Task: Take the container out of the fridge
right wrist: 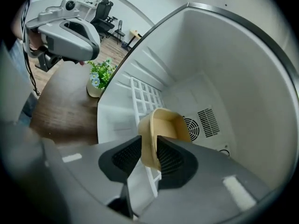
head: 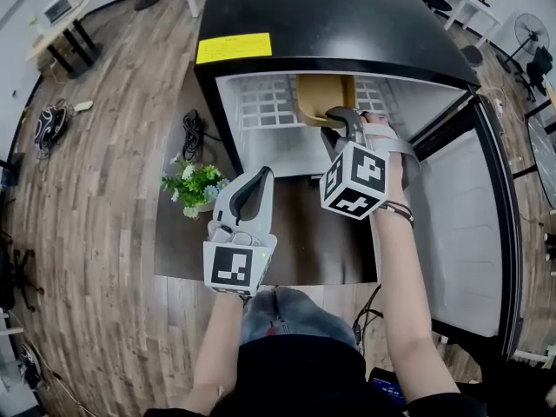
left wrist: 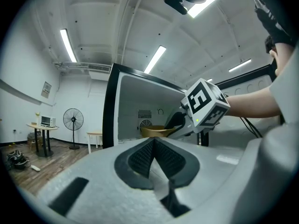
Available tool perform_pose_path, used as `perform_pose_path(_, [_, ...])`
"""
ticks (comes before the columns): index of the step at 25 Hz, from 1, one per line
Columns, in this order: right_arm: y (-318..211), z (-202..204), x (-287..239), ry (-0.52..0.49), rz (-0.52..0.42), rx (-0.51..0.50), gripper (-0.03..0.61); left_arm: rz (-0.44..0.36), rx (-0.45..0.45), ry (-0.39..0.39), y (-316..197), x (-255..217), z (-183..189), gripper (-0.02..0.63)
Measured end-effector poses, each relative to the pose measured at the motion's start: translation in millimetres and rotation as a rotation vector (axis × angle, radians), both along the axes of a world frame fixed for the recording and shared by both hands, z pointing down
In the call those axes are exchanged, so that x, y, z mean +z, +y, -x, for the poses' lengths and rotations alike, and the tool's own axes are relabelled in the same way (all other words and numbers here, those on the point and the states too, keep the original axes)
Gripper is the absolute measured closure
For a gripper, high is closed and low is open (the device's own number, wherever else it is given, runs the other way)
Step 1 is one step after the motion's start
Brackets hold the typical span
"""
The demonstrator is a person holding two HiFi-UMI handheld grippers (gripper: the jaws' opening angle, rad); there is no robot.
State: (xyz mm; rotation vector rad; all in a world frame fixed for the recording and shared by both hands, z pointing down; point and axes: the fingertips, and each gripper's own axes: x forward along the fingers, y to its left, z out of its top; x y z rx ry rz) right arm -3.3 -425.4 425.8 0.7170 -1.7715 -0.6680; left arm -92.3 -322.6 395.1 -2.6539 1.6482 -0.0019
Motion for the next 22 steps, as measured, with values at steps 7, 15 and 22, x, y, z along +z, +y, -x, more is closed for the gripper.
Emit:
perform_pose_path(7, [5.3, 1.7, 0.3, 0.005, 0.032, -0.022, 0.537, 0.003, 0.004, -0.002, 0.5, 1.4, -2.1, 0.606])
perform_pose_path(15, [27.4, 6.5, 2.7, -0.105, 0.072, -0.027, 0.551, -0.005, -0.009, 0.010, 5.2, -0.7, 1.9, 0.606])
perform_pose_path(22, [53.2, 8.5, -6.5, -0.257, 0.068, -0.011, 0.552, -0.001, -0.016, -0.001, 13.1, -3.3, 6.0, 0.606])
